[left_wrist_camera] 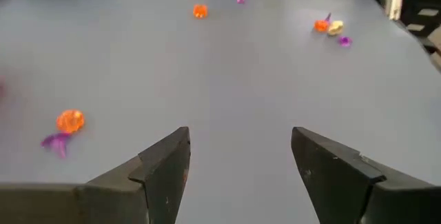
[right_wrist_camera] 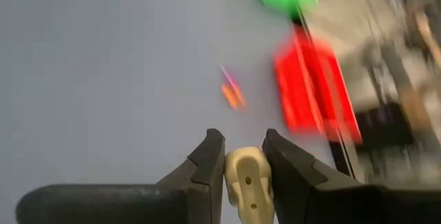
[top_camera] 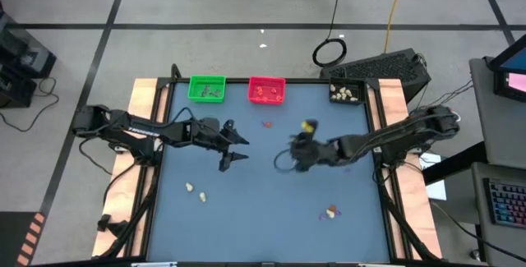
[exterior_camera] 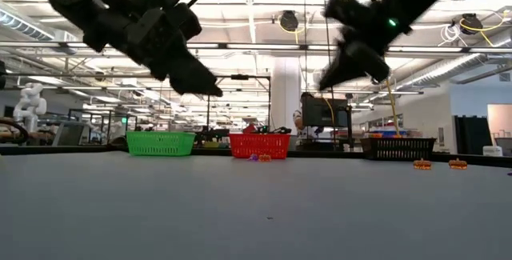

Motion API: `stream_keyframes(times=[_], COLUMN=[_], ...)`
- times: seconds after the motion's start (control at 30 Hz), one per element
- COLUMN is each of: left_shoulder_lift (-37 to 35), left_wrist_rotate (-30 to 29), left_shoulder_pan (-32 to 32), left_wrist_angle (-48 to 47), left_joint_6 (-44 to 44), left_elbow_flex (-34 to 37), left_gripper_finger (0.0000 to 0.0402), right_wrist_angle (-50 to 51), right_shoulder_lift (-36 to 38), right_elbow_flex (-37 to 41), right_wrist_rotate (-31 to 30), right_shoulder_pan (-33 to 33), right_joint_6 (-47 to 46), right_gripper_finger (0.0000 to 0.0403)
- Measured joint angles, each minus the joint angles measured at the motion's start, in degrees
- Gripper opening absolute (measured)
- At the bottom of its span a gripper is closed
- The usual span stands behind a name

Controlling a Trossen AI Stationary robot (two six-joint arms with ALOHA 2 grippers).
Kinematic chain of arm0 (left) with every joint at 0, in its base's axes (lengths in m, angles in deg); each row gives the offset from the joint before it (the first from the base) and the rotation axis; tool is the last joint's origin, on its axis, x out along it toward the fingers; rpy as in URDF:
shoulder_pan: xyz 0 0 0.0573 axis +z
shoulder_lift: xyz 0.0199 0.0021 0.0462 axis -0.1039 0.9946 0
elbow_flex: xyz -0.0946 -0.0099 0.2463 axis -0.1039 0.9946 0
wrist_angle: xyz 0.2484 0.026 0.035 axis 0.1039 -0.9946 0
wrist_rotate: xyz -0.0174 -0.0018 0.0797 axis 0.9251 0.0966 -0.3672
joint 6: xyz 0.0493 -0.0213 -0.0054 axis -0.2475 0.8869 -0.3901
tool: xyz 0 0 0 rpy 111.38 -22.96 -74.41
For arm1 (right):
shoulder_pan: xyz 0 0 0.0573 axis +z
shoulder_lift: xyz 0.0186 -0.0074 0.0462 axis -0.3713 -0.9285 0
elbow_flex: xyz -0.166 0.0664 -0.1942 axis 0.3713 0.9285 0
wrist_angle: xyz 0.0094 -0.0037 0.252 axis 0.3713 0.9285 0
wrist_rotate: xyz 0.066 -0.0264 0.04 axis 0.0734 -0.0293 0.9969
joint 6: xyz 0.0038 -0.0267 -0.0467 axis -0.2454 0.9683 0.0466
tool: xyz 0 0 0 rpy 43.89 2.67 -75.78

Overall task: Sort Halloween decoration
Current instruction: Put the white skull toy into the black bin

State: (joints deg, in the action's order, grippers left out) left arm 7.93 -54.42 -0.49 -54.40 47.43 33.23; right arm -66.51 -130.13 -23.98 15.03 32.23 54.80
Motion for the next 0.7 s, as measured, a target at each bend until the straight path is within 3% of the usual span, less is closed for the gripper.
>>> stream_keyframes(times=[0.13, 0.27, 0.33, 0.53, 0.7], left_shoulder_lift=[0.04, 0.04, 0.04, 0.04, 0.04], left_wrist_rotate=[-0.74, -0.78, -0.8, -0.87, -3.94], left_shoulder_pan=[0.0, -0.04, -0.1, -1.13, -1.97], left_wrist_angle=[4.37, 6.17, 7.09, 8.64, 8.57], left_joint_6=[0.89, 1.53, 1.66, 1.62, 1.4], left_elbow_flex=[2.23, 2.29, 2.29, 2.29, 2.29], left_gripper_finger=[0.0258, 0.0258, 0.0258, 0.0258, 0.0258], right_wrist_angle=[9.14, 16.83, 18.93, 15.11, 10.45], right_shoulder_lift=[9.63, 17.71, 20.02, 18.81, 13.9], right_elbow_flex=[5.98, 10.01, 10.97, 11.83, 11.9], right_wrist_rotate=[-1.86, -4.08, -4.95, 3.12, 8.83], right_shoulder_pan=[-7.6, -20.19, -27.17, -44.97, -54.37], right_joint_6=[-11.6, -24.45, -26.52, -25.62, -24.88], right_gripper_finger=[0.0079, 0.0081, 0.0081, 0.0082, 0.0083])
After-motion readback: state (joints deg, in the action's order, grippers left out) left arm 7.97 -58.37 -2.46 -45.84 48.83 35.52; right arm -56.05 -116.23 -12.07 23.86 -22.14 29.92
